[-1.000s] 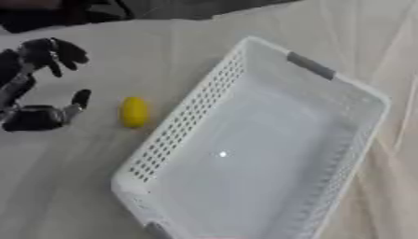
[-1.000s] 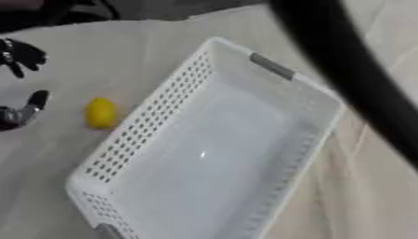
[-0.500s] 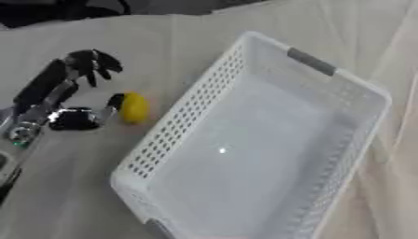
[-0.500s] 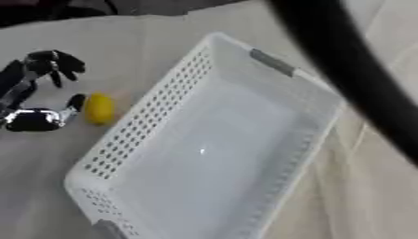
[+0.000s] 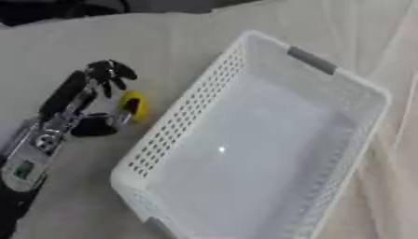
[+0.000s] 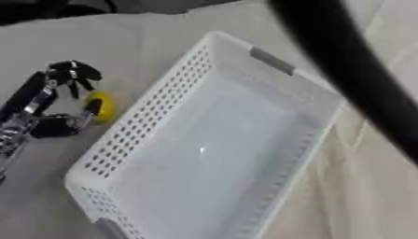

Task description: Pick up objects on the table and place them in the box.

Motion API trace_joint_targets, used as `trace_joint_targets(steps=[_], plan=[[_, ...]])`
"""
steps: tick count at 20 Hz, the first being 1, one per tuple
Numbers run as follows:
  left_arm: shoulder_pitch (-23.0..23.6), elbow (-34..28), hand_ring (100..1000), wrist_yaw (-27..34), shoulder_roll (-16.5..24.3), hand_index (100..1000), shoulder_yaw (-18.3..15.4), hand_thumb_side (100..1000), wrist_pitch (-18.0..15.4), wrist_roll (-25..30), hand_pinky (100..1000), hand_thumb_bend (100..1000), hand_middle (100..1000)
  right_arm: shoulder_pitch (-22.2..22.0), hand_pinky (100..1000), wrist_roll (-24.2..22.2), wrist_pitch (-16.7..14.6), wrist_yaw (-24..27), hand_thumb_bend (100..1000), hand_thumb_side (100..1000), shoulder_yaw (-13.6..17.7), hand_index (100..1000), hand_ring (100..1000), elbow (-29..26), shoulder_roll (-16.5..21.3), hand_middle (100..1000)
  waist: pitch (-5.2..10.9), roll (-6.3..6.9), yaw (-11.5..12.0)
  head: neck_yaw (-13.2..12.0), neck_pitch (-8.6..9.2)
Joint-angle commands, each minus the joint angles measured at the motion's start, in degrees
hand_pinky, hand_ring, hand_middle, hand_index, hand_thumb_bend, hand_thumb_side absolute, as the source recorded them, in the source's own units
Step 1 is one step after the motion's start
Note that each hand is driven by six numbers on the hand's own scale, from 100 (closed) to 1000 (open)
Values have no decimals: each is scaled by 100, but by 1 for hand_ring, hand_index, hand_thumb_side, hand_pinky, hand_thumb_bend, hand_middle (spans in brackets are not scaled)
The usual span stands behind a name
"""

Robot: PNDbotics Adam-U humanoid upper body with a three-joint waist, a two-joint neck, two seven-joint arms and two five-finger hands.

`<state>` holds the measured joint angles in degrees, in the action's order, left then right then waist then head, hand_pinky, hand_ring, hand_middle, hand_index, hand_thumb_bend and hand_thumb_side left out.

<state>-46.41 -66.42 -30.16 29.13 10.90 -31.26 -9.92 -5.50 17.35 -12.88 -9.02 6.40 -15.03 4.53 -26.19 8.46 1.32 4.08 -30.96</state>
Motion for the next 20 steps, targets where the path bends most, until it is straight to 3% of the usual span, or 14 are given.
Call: trace_joint_targets(steps=[1,20], plan=[[-64,68,558,17,35,757,-72,604,18,30,337,100,687,-74,471,1,6,-14,100,878,17,720,582,1,-45,677,82,-34,-5,16,-11],[-332,908,578,-487,135,754,455,608,-372,230,374,100,700,-68,469,-35,30,-104,100,878,62,719,581,-120,5,674,68,-8,-80,-11,-128]])
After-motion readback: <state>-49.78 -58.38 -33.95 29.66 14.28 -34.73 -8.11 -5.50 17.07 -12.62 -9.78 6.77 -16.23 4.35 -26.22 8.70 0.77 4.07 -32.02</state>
